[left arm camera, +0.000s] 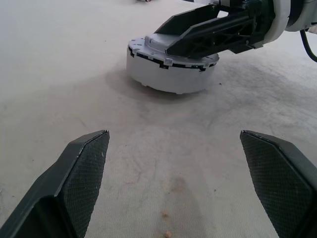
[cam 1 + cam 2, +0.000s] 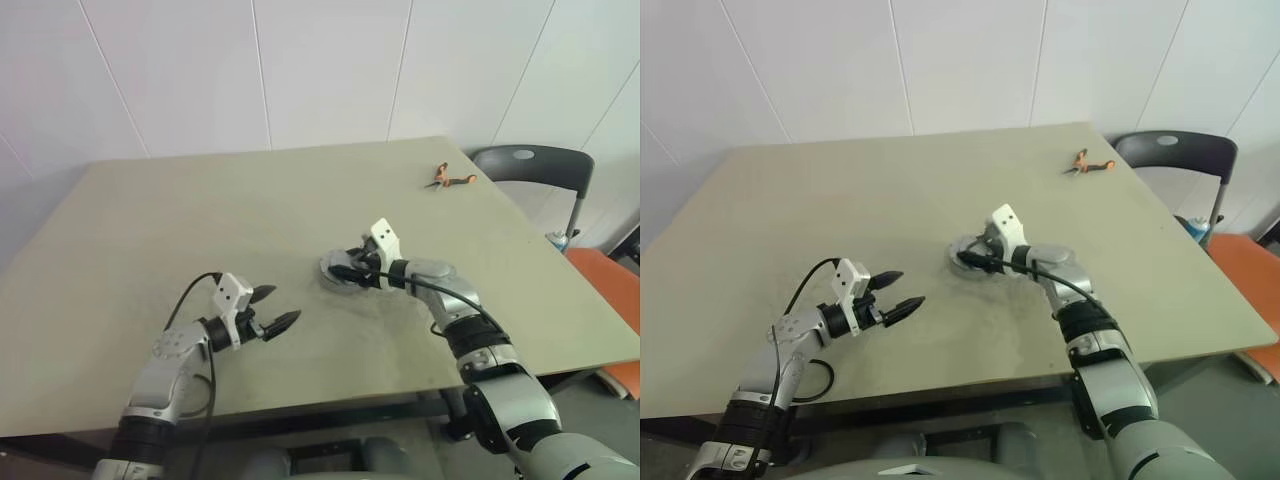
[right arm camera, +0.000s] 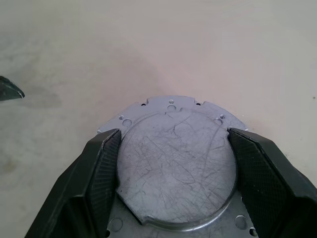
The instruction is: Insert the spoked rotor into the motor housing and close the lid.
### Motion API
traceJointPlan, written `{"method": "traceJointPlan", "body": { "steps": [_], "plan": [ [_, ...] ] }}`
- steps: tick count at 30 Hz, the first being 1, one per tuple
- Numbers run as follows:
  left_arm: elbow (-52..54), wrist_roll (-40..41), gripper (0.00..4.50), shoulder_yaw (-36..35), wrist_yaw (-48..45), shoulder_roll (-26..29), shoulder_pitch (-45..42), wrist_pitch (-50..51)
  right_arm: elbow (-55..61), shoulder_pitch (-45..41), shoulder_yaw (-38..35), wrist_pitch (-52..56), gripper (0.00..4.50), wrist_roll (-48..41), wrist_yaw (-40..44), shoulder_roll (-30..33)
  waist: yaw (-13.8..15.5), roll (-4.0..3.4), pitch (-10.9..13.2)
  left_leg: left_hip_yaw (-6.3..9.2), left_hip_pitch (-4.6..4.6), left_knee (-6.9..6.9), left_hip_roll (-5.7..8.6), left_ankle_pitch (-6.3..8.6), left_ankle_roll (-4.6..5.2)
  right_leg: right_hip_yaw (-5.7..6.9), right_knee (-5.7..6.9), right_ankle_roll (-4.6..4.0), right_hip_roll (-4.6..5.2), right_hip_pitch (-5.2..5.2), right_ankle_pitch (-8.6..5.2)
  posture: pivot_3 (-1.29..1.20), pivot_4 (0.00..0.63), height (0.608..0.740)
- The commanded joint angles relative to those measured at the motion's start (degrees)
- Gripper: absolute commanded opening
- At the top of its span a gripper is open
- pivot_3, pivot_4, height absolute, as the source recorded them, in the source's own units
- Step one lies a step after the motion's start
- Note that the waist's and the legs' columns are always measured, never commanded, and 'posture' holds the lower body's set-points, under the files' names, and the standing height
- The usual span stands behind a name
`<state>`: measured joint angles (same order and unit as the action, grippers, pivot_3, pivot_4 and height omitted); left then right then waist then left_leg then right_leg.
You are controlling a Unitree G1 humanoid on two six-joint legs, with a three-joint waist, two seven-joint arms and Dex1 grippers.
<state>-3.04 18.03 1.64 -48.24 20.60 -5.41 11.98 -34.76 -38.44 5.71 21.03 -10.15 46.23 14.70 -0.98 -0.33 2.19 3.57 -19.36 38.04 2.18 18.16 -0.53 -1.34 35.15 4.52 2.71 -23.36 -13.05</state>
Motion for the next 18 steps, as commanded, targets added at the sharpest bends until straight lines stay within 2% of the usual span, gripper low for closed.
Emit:
{"method": "traceJointPlan", "body": {
  "steps": [1, 6, 11, 18],
  "plan": [
    [1.7, 0.0, 4.50, 0.2, 0.2, 0.3, -1.3, -0.6, 2.1, -1.2, -1.9, 2.2, 3.05, -1.7, -0.1, -0.3, 0.0, -0.04, 0.0, 0.00, -0.03, -0.01, 0.00, 0.00, 0.00, 0.00, 0.00, -0.10, 0.00, -0.04, 0.06, 0.00, 0.000, 0.740],
    [1.9, 0.0, 4.50, 0.3, 0.3, 0.2, -1.3, -0.6, 1.9, -1.4, -2.0, 2.7, 3.05, -1.2, -1.1, -0.1, 0.0, -0.07, 0.1, -0.01, -0.09, -0.09, 0.00, 0.00, 0.00, -0.01, -0.05, -0.11, 0.00, -0.10, 0.09, 0.00, 0.000, 0.740],
    [1.9, 0.0, 4.50, 0.3, 0.3, 0.1, -1.4, -0.4, 2.0, 0.1, 5.3, -1.5, 3.05, 6.6, -0.8, 1.9, -0.1, -0.09, 0.1, -0.01, -0.05, -0.08, 0.01, 0.00, 0.00, -0.01, -0.04, -0.07, -0.02, -0.07, 0.05, 0.00, 0.000, 0.740],
    [1.8, 0.1, 4.50, 0.4, 0.4, 0.2, -1.5, -0.4, 1.5, 0.4, 9.7, -2.5, 3.05, 11.5, -2.0, 3.0, 0.0, -0.08, 0.1, -0.02, 0.01, -0.04, 0.01, 0.00, 0.00, 0.00, -0.03, 0.06, -0.06, -0.01, -0.04, 0.00, 0.000, 0.740]
  ]
}}
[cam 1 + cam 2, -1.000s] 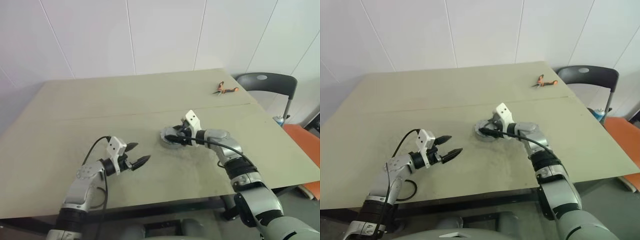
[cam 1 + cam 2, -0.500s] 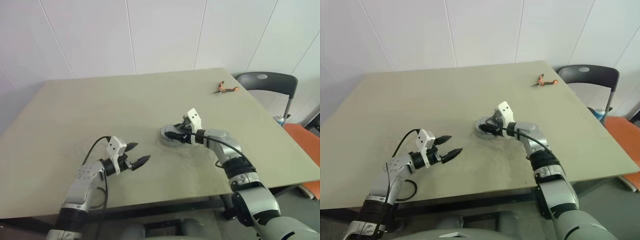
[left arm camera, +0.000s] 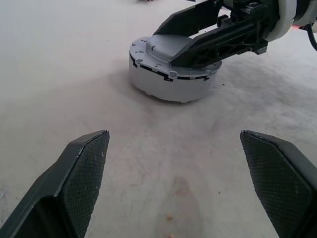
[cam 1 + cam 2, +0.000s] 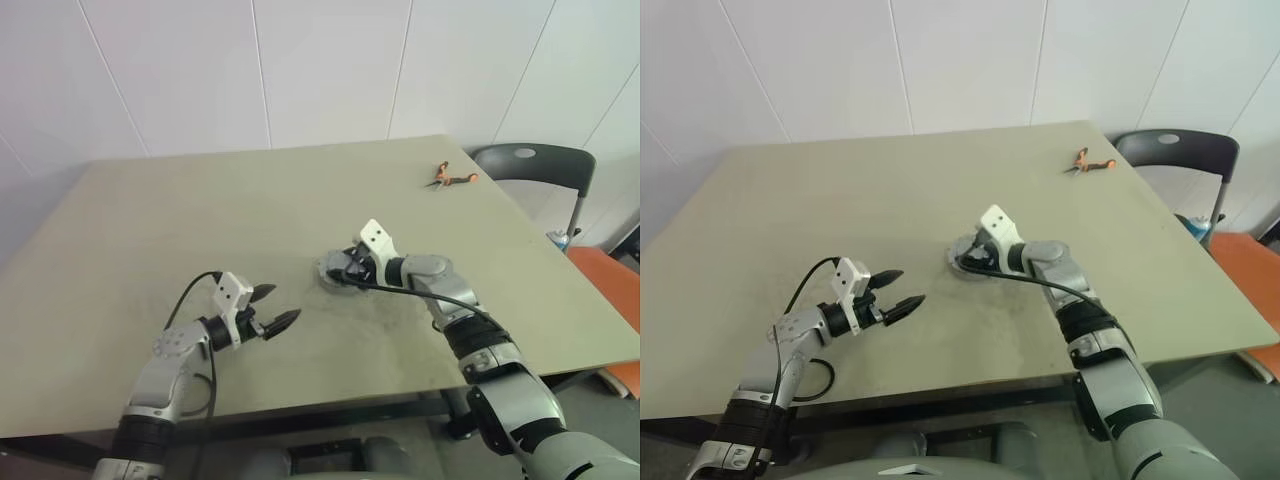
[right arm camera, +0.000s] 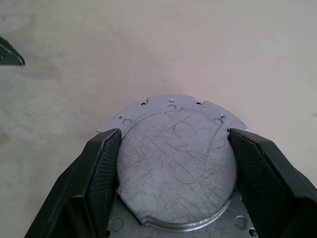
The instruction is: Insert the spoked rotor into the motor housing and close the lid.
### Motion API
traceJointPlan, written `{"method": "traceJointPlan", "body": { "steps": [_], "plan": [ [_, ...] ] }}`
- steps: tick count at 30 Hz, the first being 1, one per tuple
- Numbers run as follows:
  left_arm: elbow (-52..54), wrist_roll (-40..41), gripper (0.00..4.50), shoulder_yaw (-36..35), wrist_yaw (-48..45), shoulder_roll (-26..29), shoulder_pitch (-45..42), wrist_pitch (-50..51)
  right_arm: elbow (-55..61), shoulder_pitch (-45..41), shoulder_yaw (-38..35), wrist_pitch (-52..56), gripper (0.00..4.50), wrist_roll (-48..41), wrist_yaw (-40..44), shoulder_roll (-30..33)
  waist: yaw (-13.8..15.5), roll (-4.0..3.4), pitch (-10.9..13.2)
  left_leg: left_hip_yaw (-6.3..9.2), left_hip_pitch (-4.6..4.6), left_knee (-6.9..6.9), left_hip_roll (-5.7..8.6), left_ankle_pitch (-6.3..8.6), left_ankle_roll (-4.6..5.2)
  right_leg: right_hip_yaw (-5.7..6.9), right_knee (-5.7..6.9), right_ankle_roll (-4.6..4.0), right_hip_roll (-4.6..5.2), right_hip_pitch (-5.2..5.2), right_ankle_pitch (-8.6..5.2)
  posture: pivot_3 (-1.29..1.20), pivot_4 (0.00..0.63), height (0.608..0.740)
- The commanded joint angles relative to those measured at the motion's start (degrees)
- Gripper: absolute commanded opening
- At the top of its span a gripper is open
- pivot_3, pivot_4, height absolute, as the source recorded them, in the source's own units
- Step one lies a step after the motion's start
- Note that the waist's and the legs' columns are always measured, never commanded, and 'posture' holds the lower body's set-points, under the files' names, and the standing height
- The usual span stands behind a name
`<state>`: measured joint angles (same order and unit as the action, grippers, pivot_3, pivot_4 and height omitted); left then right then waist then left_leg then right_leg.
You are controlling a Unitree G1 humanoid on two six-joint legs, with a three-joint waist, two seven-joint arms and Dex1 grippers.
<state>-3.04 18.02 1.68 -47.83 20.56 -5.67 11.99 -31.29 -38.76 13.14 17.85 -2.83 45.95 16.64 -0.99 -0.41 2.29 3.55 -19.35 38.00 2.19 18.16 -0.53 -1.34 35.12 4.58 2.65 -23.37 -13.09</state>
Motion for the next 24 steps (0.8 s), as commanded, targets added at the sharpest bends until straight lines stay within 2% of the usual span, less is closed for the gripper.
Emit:
{"method": "traceJointPlan", "body": {
  "steps": [1, 11, 20, 24],
  "plan": [
    [1.8, 0.1, 4.50, 0.4, 0.0, 0.2, -1.3, -0.4, -2.1, 0.7, 2.3, 0.7, 3.05, 4.3, -1.9, 1.1, 0.0, 0.01, 0.0, 0.00, 0.00, 0.00, 0.00, 0.00, 0.00, 0.00, 0.00, -0.02, 0.00, 0.00, 0.01, 0.00, 0.000, 0.740],
    [1.6, 0.1, 4.50, 0.5, 0.0, 0.3, -1.5, -0.5, -5.4, -1.5, 0.8, 6.2, 3.05, 4.0, -4.0, 0.5, 0.1, 0.02, 0.0, 0.02, 0.12, 0.03, 0.00, 0.00, 0.00, 0.00, 0.06, -0.02, 0.03, 0.11, 0.01, 0.00, 0.000, 0.740],
    [1.6, 0.2, 4.50, 0.7, 0.0, 0.4, -1.5, -0.7, -2.1, 1.2, 5.2, 12.2, 3.05, 3.8, 5.1, 3.1, 0.5, -0.04, -0.2, 0.04, 0.05, 0.02, 0.04, 0.00, 0.00, 0.04, -0.02, -0.03, 0.03, 0.13, 0.01, 0.00, 0.000, 0.740],
    [1.4, 0.2, 4.50, 0.7, 0.0, 0.4, -1.5, -0.7, -1.6, 1.7, 4.9, 12.0, 3.05, 3.7, 5.9, 3.9, 0.7, -0.02, -0.2, 0.04, -0.05, -0.07, 0.20, 0.07, 0.08, 0.05, -0.13, 0.03, 0.21, 0.07, 0.01, 0.00, 0.000, 0.740]
  ]
}}
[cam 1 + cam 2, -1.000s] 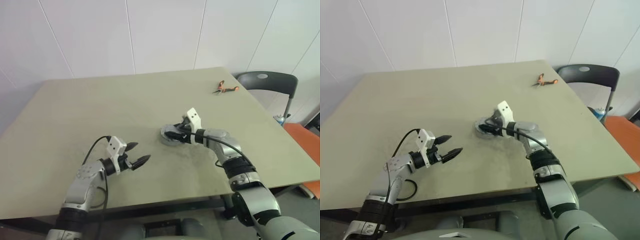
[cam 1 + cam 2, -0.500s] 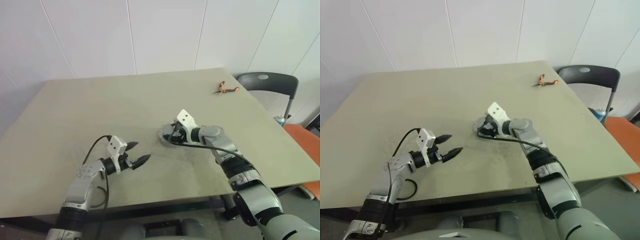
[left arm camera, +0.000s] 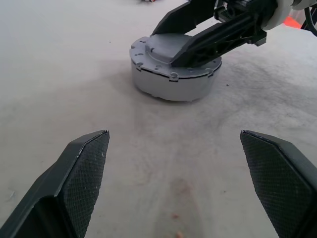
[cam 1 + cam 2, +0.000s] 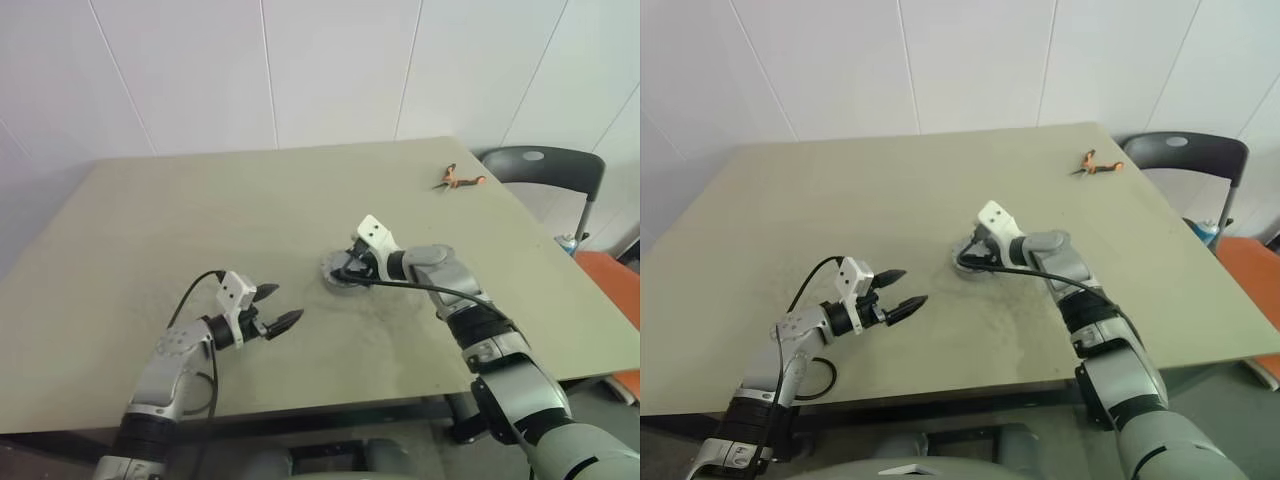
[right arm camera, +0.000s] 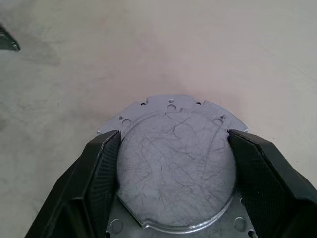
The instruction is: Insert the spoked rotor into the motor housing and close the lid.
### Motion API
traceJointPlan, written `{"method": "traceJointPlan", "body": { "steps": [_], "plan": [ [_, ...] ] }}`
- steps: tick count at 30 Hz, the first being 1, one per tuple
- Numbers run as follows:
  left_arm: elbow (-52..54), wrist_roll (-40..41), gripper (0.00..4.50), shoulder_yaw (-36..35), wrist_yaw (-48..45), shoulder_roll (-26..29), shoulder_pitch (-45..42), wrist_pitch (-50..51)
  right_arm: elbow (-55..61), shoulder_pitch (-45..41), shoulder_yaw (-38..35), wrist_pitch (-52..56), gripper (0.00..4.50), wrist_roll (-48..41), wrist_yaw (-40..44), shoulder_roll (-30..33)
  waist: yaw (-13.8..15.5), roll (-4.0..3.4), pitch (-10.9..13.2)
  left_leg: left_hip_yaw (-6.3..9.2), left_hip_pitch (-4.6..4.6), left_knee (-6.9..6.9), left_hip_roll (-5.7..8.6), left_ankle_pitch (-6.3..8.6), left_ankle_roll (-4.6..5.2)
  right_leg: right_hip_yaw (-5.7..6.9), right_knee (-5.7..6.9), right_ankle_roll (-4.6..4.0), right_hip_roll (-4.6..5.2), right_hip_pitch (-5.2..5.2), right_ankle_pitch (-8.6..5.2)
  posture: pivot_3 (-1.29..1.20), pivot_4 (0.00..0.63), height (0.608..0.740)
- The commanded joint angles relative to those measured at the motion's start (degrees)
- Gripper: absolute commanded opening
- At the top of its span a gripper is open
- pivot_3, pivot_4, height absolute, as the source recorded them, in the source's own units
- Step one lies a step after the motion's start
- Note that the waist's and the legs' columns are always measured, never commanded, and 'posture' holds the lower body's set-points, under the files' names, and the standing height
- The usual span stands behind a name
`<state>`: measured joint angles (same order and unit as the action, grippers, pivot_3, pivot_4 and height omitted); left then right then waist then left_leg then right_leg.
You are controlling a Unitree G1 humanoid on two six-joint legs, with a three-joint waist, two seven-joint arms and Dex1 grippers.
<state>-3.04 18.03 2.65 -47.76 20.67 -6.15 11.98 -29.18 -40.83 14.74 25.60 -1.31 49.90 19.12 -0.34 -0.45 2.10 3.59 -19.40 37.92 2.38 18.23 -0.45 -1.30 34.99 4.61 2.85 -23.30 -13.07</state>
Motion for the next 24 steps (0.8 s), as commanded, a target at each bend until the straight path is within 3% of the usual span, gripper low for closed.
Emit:
{"method": "traceJointPlan", "body": {
  "steps": [1, 7, 16, 19, 24],
  "plan": [
    [1.4, 0.2, 4.50, -0.2, -0.1, 0.3, -1.0, -0.7, -4.0, 3.6, 3.1, 3.9, 3.05, 2.3, 1.6, 1.4, 0.0, 0.05, 0.0, 0.00, 0.00, -0.02, 0.02, 0.02, 0.02, 0.00, -0.03, 0.02, 0.03, 0.00, 0.00, 0.00, 0.000, 0.740],
    [1.5, 0.3, 4.50, -0.3, -0.1, 0.4, -0.9, -0.7, -8.8, 4.6, 3.1, -3.3, 3.05, 4.1, -0.3, 1.7, 0.0, 0.06, -0.1, 0.00, 0.05, -0.03, 0.03, 0.06, -0.01, -0.01, -0.06, -0.04, 0.15, 0.08, -0.04, 0.00, 0.000, 0.740],
    [1.6, 0.2, 4.50, -0.3, 0.0, 0.5, -0.8, -0.7, -5.8, 6.9, 0.8, 1.0, 3.05, -1.8, 7.2, 1.5, 0.1, 0.11, -0.1, 0.02, 0.03, -0.03, 0.04, 0.10, 0.06, 0.03, -0.06, 0.15, 0.06, 0.09, -0.06, 0.00, 0.000, 0.740],
    [1.5, 0.2, 4.50, -0.3, -0.2, 0.7, -0.8, -0.7, -2.7, 8.8, 3.0, 3.2, 3.05, -2.3, 12.5, 3.5, 0.2, 0.17, -0.2, 0.03, 0.04, -0.14, 0.04, 0.14, 0.05, 0.00, -0.08, 0.21, 0.10, 0.05, -0.02, 0.00, 0.000, 0.740],
    [1.4, 0.2, 4.50, -0.2, -0.2, 0.7, -1.0, -0.7, -7.1, 7.4, 0.5, -1.5, 3.05, -0.2, 4.8, 2.2, 0.1, 0.16, -0.4, 0.03, 0.11, -0.23, 0.01, 0.15, 0.04, 0.00, -0.08, 0.09, 0.15, 0.06, -0.10, 0.00, 0.000, 0.740]
  ]
}}
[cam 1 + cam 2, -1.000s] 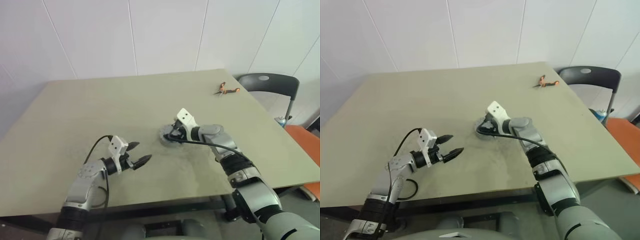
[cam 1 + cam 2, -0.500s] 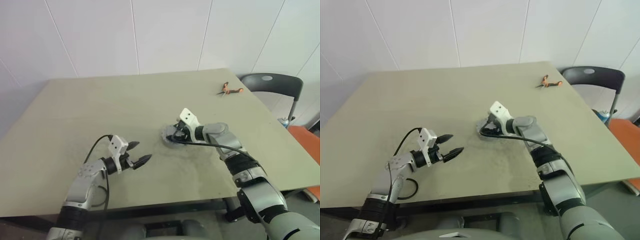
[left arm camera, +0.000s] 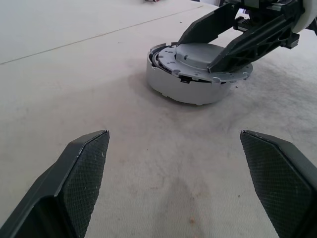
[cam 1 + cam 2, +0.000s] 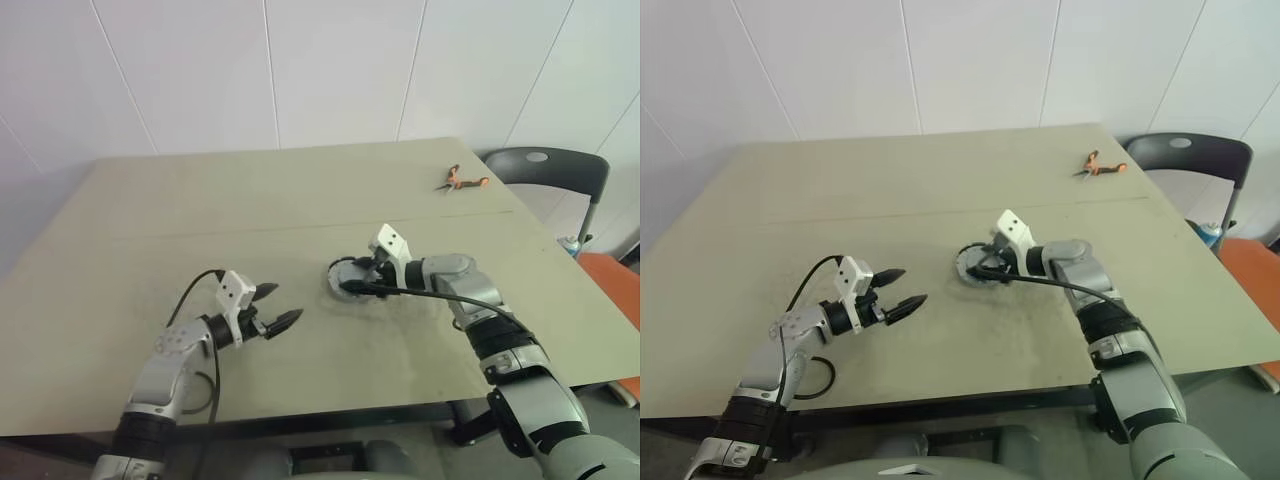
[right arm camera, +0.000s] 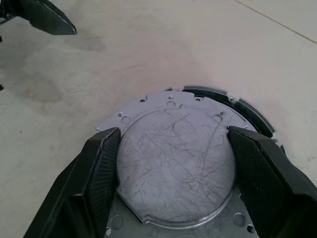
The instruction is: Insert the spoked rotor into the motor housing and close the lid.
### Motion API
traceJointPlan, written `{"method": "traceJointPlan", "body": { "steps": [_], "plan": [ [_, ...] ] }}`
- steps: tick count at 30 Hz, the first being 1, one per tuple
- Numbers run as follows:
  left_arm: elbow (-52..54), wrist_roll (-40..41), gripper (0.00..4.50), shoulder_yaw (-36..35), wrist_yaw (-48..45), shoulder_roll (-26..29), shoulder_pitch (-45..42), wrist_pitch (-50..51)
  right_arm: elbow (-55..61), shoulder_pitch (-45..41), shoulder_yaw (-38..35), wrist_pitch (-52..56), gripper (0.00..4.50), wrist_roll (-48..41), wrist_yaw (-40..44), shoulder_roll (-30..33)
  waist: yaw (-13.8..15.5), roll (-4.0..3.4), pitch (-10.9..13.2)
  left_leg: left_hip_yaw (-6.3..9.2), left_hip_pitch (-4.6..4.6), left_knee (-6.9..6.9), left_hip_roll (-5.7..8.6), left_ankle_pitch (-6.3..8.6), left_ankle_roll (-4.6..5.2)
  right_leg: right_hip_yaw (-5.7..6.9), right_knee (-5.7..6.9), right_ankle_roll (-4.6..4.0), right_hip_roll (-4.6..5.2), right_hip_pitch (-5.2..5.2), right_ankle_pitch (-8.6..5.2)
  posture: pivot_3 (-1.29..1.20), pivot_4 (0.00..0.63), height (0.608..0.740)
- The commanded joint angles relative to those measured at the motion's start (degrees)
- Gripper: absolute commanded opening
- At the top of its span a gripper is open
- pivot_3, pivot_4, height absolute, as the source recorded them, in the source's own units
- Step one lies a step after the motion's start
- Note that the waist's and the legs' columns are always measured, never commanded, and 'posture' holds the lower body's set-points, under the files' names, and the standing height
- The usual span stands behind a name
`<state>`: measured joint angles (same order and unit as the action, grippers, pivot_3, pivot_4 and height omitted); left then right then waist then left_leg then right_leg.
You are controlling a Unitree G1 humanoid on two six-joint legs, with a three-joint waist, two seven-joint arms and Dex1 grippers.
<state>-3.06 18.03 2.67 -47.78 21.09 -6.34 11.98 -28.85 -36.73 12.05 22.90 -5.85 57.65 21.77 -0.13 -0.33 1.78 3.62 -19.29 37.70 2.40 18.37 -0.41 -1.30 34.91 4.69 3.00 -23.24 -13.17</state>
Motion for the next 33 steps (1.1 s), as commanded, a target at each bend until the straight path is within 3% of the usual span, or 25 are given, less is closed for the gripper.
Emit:
{"method": "traceJointPlan", "body": {
  "steps": [1, 7, 10, 15, 24, 33],
  "plan": [
    [1.5, 0.1, 4.50, -0.1, -0.2, 0.3, -0.7, -0.7, -7.8, 3.1, 3.0, 0.6, 3.05, 4.5, -3.7, -0.6, -0.3, 0.07, -0.1, 0.00, 0.03, 0.00, -0.01, 0.00, 0.00, 0.00, 0.01, -0.01, -0.01, 0.02, -0.01, 0.00, 0.000, 0.740],
    [1.2, 0.1, 4.50, 0.0, -0.3, 0.4, -0.9, -0.7, -11.5, -0.5, -2.7, -5.0, 3.05, 2.1, -10.4, -3.4, -0.7, 0.06, 0.0, 0.00, 0.24, 0.30, -0.09, -0.03, -0.04, -0.01, 0.09, 0.12, -0.11, 0.29, -0.13, 0.00, 0.000, 0.740],
    [1.2, 0.1, 4.50, 0.0, -0.3, 0.5, -0.9, -0.7, -13.0, -1.7, -4.3, -8.1, 3.05, 1.8, -12.5, -3.9, -0.9, 0.11, 0.4, 0.00, 0.86, 0.31, -0.13, 0.07, -0.22, -0.04, 0.07, 0.12, -0.09, 0.70, -0.13, 0.00, 0.000, 0.740],
    [1.2, 0.0, 4.50, 0.0, -0.3, 0.5, -0.9, -0.6, -13.6, -2.5, -5.1, -11.7, 3.05, 1.4, -13.2, -4.2, -0.9, 0.05, 0.6, -0.01, 0.85, 0.32, -0.16, 0.09, -0.25, -0.03, 0.03, 0.13, -0.08, 0.77, -0.14, 0.00, 0.000, 0.740],
    [1.2, 0.1, 4.50, 0.2, -0.3, 0.4, -1.0, -0.5, -15.1, -2.3, -0.3, -5.2, 3.05, 5.2, -11.9, -2.8, -0.8, 0.07, 0.7, -0.01, 0.88, 0.32, -0.16, -0.03, -0.07, -0.05, 0.13, 0.13, -0.11, 0.77, -0.12, 0.00, 0.000, 0.740],
    [1.6, 0.2, 4.50, 0.3, -0.3, 0.5, -0.8, -0.2, -14.4, -4.8, -2.3, -0.5, 3.05, 3.5, -15.4, -4.1, -0.8, 0.06, 0.7, -0.01, 0.90, 0.32, -0.19, 0.08, -0.25, -0.05, 0.12, 0.13, -0.07, 0.76, -0.14, 0.00, 0.000, 0.740]
  ]
}}
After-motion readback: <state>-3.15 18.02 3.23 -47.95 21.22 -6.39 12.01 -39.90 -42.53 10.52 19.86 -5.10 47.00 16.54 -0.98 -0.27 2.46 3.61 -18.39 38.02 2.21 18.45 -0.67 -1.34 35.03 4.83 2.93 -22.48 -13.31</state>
